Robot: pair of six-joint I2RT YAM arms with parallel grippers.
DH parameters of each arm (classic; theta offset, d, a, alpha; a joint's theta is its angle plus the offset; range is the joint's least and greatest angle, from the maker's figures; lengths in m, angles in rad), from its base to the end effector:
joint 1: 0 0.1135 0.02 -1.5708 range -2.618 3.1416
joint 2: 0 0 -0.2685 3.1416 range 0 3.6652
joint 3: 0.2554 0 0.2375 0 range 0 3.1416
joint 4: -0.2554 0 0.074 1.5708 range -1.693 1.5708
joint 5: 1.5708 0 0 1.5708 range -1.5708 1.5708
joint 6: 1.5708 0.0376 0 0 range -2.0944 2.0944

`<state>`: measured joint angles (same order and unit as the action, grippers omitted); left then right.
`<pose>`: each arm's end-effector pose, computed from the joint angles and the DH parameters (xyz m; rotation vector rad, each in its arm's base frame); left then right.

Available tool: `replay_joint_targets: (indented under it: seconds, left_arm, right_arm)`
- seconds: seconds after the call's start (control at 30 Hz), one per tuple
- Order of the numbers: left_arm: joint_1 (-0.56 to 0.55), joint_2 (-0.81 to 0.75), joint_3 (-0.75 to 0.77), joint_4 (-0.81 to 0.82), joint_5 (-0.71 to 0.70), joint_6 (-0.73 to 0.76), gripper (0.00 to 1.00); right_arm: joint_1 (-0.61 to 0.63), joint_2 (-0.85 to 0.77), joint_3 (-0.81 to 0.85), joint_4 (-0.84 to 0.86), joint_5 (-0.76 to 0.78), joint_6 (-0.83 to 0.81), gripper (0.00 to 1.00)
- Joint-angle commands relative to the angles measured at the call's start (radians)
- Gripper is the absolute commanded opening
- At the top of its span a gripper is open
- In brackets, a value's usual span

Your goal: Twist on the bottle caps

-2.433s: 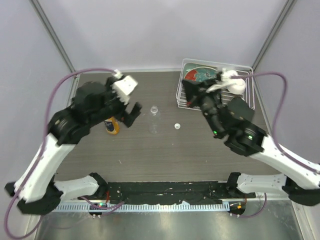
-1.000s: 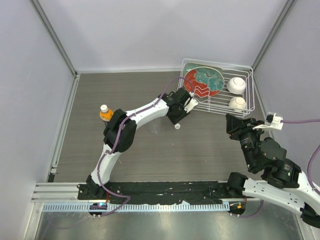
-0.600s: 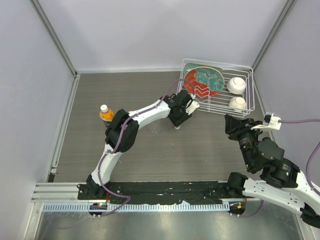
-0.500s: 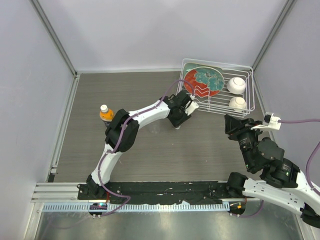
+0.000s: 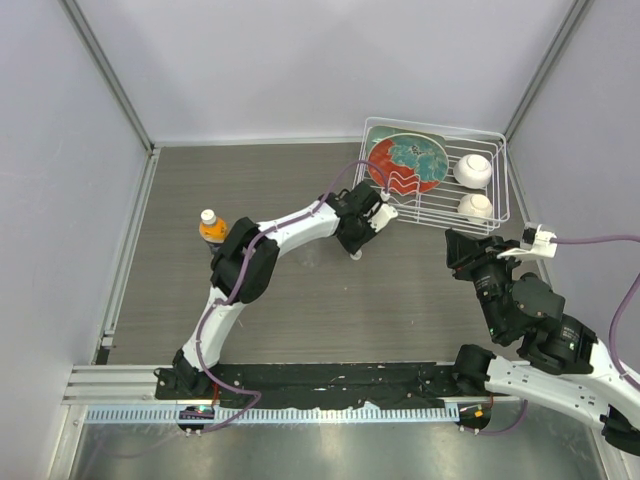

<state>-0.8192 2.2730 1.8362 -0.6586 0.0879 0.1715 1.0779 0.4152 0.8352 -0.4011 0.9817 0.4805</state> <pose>0.3240 -0.3515 0.1765 1.3090 2.3622 -0.3208 0.0534 0.0333 0.3721 0.3138 1.5477 0.4658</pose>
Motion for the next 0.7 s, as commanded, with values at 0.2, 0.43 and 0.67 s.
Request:
replay_joint_targets:
  seconds: [0.2,0.43,0.67]
  left_arm:
    - [-0.011,-0.142,0.110,-0.102,0.147,-0.061,0.00]
    - [-0.073,-0.416,0.204,-0.157,0.115,-0.040,0.00]
    - [-0.136,-0.763,0.004,0.027,0.027,0.124,0.00]
  right_arm:
    - [-0.001,0.071,0.019,0.047,0.066,0.050,0.28]
    - [-0.001,0.129,0.073,0.039,0.098,0.246,0.28]
    - [0.001,0.180,0.067,0.166,-0.053,0.395,0.65]
